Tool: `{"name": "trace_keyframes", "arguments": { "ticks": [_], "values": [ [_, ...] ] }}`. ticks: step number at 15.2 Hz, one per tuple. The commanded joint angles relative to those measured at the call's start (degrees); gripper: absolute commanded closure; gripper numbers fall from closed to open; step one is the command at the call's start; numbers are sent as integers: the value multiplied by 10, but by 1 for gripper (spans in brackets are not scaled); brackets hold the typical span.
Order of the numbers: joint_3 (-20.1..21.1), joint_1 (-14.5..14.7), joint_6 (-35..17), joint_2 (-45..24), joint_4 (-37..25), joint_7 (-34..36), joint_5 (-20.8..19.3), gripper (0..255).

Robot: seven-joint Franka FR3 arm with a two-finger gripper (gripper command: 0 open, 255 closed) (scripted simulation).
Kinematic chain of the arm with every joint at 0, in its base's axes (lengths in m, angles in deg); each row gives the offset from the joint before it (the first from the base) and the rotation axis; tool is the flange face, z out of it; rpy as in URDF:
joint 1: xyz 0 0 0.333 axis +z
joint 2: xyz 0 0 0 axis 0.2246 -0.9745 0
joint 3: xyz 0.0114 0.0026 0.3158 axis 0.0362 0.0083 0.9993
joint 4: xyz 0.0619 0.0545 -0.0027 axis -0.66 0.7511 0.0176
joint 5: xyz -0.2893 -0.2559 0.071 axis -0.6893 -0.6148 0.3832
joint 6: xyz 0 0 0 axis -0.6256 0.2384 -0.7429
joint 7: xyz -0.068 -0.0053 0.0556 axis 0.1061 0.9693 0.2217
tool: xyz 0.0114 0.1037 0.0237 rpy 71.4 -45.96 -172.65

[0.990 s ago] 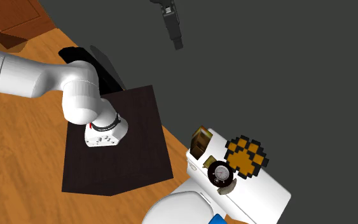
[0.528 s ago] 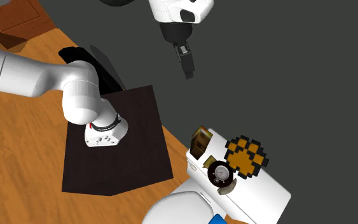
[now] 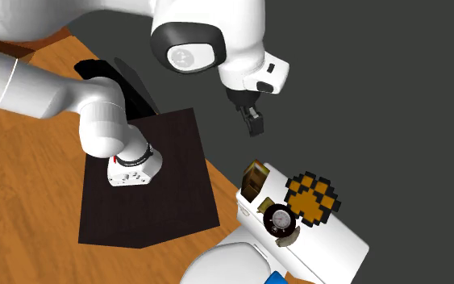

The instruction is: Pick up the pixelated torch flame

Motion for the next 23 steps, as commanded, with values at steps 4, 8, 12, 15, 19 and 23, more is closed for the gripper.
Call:
{"name": "trace_keyframes", "arguments": {
  "ticks": [4, 8, 12, 15, 19, 23],
  "values": [
    [-68, 12, -74, -81, 8, -89, -1, 0],
    [-124, 31, -130, -163, -1, -169, 20, 0],
    [-172, 54, -175, -250, -19, -256, 65, 0],
    [-177, 58, -202, -269, -10, -267, 78, 0],
    [-184, 64, -236, -297, 1, -285, 100, 0],
    [-184, 64, -241, -299, 4, -286, 102, 255]
  ]
}}
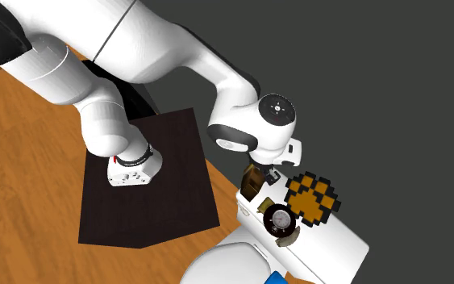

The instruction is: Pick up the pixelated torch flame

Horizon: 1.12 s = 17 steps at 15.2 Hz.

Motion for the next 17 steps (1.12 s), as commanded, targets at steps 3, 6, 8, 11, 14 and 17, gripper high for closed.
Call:
{"name": "trace_keyframes", "arguments": {
  "ticks": [3, 6, 8, 11, 14, 17],
  "values": [
    [0, 0, -1, -1, 1, 0, 0, 255],
    [0, 0, -1, -1, 1, 0, 0, 255],
    [-1, 0, -2, -3, 0, -2, 2, 255],
    [4, -4, 24, 18, -8, 12, -16, 255],
    [9, -8, 50, 38, -17, 24, -30, 255],
    [15, -12, 77, 57, -27, 34, -41, 255]
  ]
}}
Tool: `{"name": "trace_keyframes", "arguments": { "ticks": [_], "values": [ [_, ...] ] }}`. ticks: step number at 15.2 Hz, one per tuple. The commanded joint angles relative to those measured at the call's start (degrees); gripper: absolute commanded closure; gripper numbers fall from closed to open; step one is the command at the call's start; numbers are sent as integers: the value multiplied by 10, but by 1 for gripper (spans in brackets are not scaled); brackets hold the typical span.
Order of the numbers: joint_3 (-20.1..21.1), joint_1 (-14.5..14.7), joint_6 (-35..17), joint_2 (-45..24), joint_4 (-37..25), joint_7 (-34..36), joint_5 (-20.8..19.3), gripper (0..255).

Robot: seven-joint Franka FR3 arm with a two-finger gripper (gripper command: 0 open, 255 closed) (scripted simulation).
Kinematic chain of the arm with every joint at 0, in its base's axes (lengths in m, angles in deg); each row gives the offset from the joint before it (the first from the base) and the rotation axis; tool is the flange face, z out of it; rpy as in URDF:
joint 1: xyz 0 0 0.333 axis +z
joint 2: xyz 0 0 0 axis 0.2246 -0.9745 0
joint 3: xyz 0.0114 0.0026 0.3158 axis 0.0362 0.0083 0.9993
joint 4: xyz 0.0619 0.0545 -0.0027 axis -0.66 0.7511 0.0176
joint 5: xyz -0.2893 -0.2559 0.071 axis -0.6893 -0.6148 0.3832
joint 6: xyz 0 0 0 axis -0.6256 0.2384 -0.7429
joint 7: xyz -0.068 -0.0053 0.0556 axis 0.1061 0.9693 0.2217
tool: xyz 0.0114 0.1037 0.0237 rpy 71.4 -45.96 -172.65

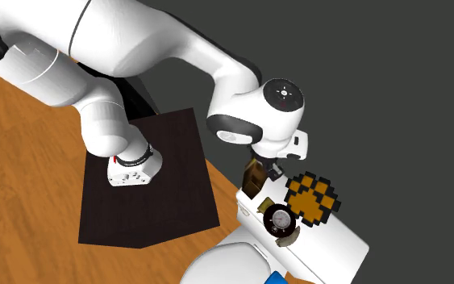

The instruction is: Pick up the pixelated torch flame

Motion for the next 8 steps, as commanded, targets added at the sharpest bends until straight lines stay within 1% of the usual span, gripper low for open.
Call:
{"name": "trace_keyframes", "arguments": {
  "ticks": [1, 6, 8],
  "values": [
    [4, -3, 17, 15, -5, 8, -9, 255],
    [14, -7, 60, 40, -25, 20, -21, 255],
    [14, -8, 62, 41, -26, 20, -22, 255]
  ]
}}
